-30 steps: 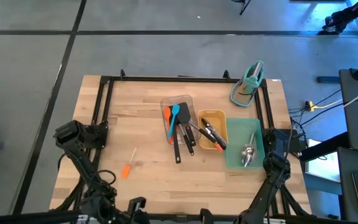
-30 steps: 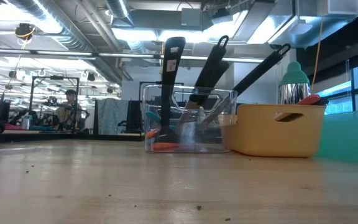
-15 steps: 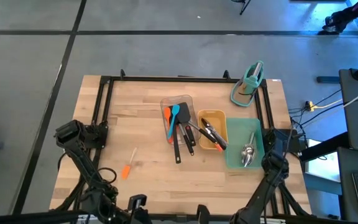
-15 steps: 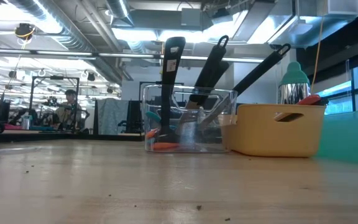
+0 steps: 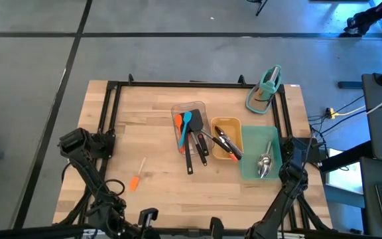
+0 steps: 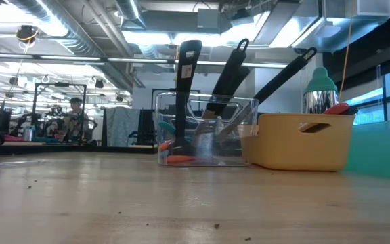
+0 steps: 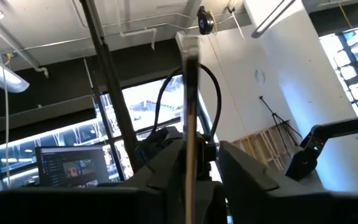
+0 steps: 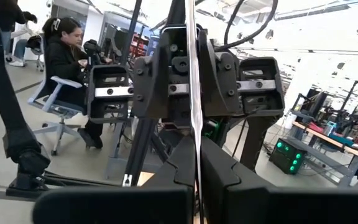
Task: Pick & Place Kitchen Items
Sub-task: Put the silver table knife into the yellow bin
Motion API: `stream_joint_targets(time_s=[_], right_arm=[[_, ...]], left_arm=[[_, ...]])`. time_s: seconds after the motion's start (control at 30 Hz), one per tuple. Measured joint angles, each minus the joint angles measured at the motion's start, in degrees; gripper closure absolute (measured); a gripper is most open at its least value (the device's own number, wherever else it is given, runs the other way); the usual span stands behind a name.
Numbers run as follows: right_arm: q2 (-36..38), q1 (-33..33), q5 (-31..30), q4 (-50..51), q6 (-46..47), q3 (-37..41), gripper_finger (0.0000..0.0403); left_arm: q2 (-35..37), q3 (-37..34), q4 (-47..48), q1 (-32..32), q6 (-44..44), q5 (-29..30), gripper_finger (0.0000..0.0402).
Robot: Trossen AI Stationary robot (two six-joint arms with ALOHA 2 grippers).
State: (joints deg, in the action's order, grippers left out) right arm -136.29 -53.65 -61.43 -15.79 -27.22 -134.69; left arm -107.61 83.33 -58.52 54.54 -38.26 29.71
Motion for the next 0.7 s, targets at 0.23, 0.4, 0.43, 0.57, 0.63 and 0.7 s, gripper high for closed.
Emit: stream_joint_targets(time_s=[0.23, 0.4, 0.43, 0.57, 0.63, 0.7], right_arm=[[0.0, 0.08, 0.28, 0.34, -0.06, 0.0, 0.04], [0.0, 0.13, 0.24, 1.82, -0.54, 0.0, 0.0399], [0.0, 0.15, 0.17, 1.9, -1.18, 0.0, 0.0396], [0.01, 0.23, -0.47, 1.16, -1.97, 0.0, 0.0349], [0.18, 0.23, -1.39, 0.96, -1.91, 0.0, 0.0314], [0.24, -0.05, -1.6, 1.04, -1.77, 0.0, 0.0277]], left_arm=[[0.0, 0.0, -0.15, -0.35, 0.2, -1.2, 0.0381], [0.0, -0.02, 0.06, -0.55, 0.41, -0.07, 0.0384], [0.0, -0.02, 0.28, -0.55, 0.39, 0.16, 0.0384], [0.0, 0.0, 2.43, -0.65, 1.3, 1.35, 0.0384], [-0.02, -0.02, 4.21, -0.36, 1.52, 2.94, 0.0384], [-0.02, -0.02, 6.4, 0.22, 1.45, 6.07, 0.0384]])
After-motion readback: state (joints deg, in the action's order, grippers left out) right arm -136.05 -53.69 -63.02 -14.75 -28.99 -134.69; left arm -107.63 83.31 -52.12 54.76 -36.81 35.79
